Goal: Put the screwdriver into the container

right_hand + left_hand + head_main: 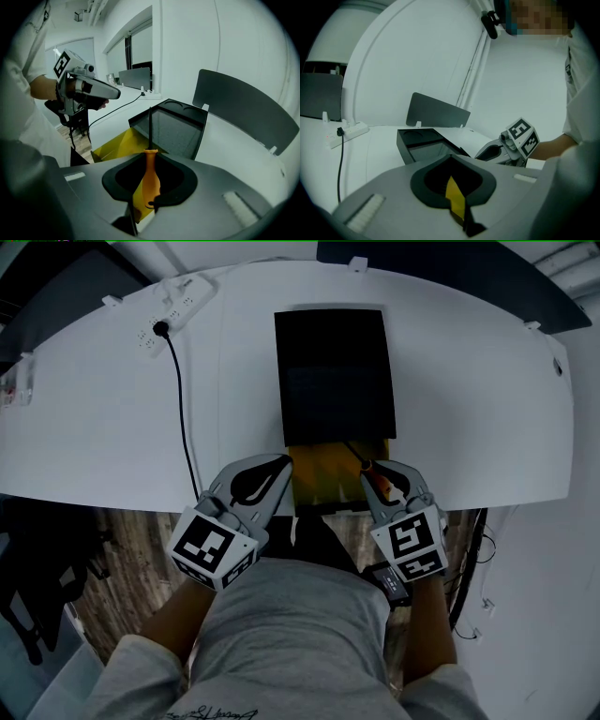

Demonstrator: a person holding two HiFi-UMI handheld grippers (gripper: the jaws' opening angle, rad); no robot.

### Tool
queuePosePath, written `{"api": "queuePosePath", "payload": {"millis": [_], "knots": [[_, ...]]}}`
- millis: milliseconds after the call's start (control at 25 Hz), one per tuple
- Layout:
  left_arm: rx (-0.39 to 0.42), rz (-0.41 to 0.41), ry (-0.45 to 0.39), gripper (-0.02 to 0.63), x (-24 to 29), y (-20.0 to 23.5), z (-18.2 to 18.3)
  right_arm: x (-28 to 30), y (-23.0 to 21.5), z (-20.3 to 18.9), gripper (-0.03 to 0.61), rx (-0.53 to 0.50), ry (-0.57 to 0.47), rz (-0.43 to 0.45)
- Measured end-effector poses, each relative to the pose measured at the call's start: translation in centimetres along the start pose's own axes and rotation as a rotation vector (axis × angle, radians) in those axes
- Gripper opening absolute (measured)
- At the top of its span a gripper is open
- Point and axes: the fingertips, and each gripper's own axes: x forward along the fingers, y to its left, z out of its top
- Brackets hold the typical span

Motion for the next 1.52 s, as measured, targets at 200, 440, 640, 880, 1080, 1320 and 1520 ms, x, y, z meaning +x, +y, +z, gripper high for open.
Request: {"api": "queuePosePath", "payload": {"millis": [200, 440, 640, 880, 1080, 1320, 1520], "knots": [[0.036, 0.001, 0.014, 0.002, 0.1, 0.0, -0.6, 1.4, 0.6, -1.0, 0.086, -0.066, 0.064, 0.028], [0.018, 0.012, 0.017, 0.002, -0.2, 0.4, -1.2, 3.0, 1.7, -2.2, 0.086, -0.158, 0.147, 0.059], [0.012, 0.024, 0.021, 0.002, -0.5, 1.0, -1.5, 4.1, 2.2, -3.0, 0.086, -0.223, 0.215, 0.077], [0.001, 0.031, 0.025, 0.002, -0.9, 1.5, -1.8, 5.1, 2.5, -3.6, 0.086, -0.277, 0.28, 0.104], [-0.003, 0.038, 0.03, 0.002, -1.1, 1.9, -2.1, 6.0, 2.6, -4.3, 0.086, -0.295, 0.323, 0.127], [-0.011, 0.046, 0.032, 0.002, -1.2, 2.4, -2.3, 6.8, 2.8, -4.9, 0.086, -0.314, 0.369, 0.14], [-0.017, 0.052, 0.034, 0.002, -1.3, 2.7, -2.5, 7.1, 2.7, -4.9, 0.086, -0.311, 0.392, 0.143]]}}
